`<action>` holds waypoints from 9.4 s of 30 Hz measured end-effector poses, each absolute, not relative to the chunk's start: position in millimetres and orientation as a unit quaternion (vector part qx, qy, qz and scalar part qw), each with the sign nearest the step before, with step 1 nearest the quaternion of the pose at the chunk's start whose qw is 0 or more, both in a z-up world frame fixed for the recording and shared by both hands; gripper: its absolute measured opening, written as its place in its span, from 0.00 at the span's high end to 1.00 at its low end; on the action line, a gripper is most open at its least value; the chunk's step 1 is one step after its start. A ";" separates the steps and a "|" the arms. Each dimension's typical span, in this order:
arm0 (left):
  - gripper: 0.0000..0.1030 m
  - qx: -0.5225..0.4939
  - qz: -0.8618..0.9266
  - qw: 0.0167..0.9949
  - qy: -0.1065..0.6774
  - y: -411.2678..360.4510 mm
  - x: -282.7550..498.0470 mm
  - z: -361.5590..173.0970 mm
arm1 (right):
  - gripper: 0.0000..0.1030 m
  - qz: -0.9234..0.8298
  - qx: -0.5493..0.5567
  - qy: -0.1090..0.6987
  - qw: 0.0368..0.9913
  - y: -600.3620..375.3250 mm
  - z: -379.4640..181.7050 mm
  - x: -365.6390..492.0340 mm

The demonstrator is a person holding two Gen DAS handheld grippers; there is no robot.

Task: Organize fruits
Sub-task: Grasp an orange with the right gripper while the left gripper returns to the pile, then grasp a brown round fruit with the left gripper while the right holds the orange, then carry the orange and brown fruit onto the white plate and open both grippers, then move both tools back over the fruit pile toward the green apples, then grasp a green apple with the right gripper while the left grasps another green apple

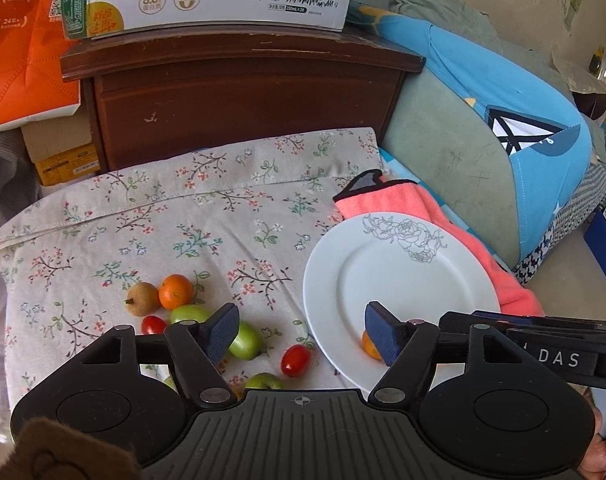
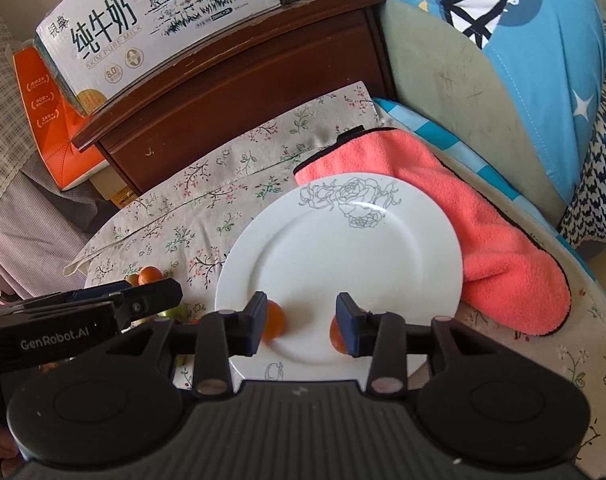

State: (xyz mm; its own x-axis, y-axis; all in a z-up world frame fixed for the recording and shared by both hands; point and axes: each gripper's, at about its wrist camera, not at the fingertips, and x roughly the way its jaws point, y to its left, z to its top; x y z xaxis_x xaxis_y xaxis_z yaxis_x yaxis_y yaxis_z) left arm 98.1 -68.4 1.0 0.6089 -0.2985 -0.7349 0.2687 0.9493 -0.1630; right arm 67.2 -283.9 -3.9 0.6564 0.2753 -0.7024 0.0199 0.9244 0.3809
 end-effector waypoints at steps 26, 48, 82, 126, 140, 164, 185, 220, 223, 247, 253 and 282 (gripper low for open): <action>0.28 -0.019 -0.080 0.882 0.464 3.1 69.3 -26.9 | 0.60 0.199 0.066 0.443 0.872 -191.8 -12.4 48.9; 0.28 -0.033 -0.090 0.877 0.470 10.5 60.0 -36.1 | 0.69 0.237 -0.036 0.461 0.854 -142.4 -36.4 44.7; 0.77 0.012 -0.135 0.884 0.448 -19.5 51.8 -53.8 | 0.69 0.176 0.013 0.456 0.872 -181.1 -21.8 51.9; 0.76 -0.001 -0.233 0.892 0.387 -128.9 120.8 -16.0 | 0.70 0.018 0.194 0.417 0.888 -309.4 3.4 89.1; 0.74 -0.006 -0.251 0.883 0.398 -143.9 125.5 -30.2 | 0.68 -0.018 0.213 0.440 0.872 -318.5 -19.7 101.4; 0.34 -0.042 -0.152 0.908 0.389 -71.5 116.1 23.3 | 0.59 0.055 0.154 0.389 0.907 -286.9 11.4 91.2; 0.22 -0.036 -0.101 0.904 0.414 -3.5 91.0 14.4 | 0.58 0.206 0.082 0.402 0.889 -210.7 3.8 73.5; 0.22 -0.080 -0.064 0.874 0.474 29.1 89.5 -20.5 | 0.87 0.243 0.010 0.429 0.870 -156.3 -27.0 82.3; 0.23 -0.077 -0.062 0.874 0.476 25.6 89.8 -25.6 | 0.88 0.250 0.009 0.430 0.868 -157.7 -25.8 79.3; 0.25 -0.072 -0.070 0.876 0.472 32.5 89.6 -46.1 | 0.66 0.240 0.005 0.419 0.875 -147.2 -31.5 86.7; 0.22 -0.048 -0.056 0.881 0.467 36.8 89.2 -44.2 | 0.71 0.249 -0.004 0.420 0.872 -147.0 -30.4 85.3; 0.40 0.052 -0.126 0.892 0.432 9.4 78.9 -42.9 | 0.72 0.223 0.030 0.433 0.873 -153.3 -33.4 94.2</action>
State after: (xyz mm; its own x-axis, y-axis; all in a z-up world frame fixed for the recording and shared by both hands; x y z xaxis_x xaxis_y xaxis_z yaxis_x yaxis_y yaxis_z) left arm 78.9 9.4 -42.9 0.5954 -0.1804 -0.7829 0.2699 0.9627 -0.0166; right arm 94.2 -153.3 -33.4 0.5253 0.4155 -0.7426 -0.3637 0.8986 0.2455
